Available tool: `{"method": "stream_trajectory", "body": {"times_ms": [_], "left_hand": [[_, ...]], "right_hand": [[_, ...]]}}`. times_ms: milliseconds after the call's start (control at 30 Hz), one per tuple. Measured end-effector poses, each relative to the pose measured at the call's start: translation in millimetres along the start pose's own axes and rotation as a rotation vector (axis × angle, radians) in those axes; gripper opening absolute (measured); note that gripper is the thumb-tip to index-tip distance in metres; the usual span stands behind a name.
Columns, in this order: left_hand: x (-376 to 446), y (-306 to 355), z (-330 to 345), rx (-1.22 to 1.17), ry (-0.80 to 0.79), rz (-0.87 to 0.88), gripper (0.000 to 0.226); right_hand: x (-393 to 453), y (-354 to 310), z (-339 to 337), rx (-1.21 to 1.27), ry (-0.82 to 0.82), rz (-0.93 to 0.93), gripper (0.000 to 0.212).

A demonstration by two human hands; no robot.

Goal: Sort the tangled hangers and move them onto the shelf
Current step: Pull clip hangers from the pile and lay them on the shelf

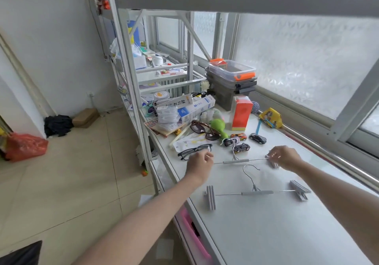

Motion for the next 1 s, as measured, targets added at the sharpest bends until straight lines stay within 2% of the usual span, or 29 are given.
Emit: {"method": "stream_trajectory", "body": {"times_ms": [100, 167, 267, 433, 500, 600, 700, 767, 900, 1000], "left_hand": [[16, -11, -12, 0.276, -0.064, -0.006, 0.039], [25, -20, -13, 0.352, -0.150, -0.055, 0.048], [30, -27, -3, 0.325, -0.199, -0.133, 0.048], [30, -28, 18, 0.263, -0.133, -0.190, 0.036], [29, -27, 24, 0.239, -0.136, -0.206, 0.033], [27, -27, 30, 0.221, -0.154, -0.184, 0.030], [27, -32, 33, 0.164, -0.197, -0.174, 0.029], [27, -35, 32, 0.113, -0.225, -0.157, 0.028], [28, -43, 32, 0.052, -0.279, -0.124, 0.029], [28, -49, 31, 0.027, -0.300, -0.137, 0.029]], "right_hand": [[-14, 28, -18, -0.091, -0.123, 0.098, 0.018], [-23, 42, -25, -0.072, -0.184, 0.168, 0.019], [-34, 56, -28, -0.044, -0.252, 0.237, 0.023], [-44, 61, -25, -0.032, -0.385, 0.347, 0.033], [-42, 62, -24, 0.000, -0.401, 0.387, 0.021], [-38, 61, -22, 0.054, -0.342, 0.397, 0.015], [-30, 61, -19, 0.088, -0.221, 0.376, 0.028], [-25, 59, -19, 0.121, -0.145, 0.356, 0.027], [-13, 58, -14, -0.030, -0.025, 0.296, 0.027], [-11, 57, -6, -0.118, -0.067, 0.311, 0.009]]}}
Point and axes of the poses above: each hand's wrist, its own x-axis towards the middle knuckle, its own z-axis out of the palm, y = z × x, the point moved 1 cm from there along x, towards the middle knuckle, and after that the axes turned 7 degrees about z, right-handed, at the moved point
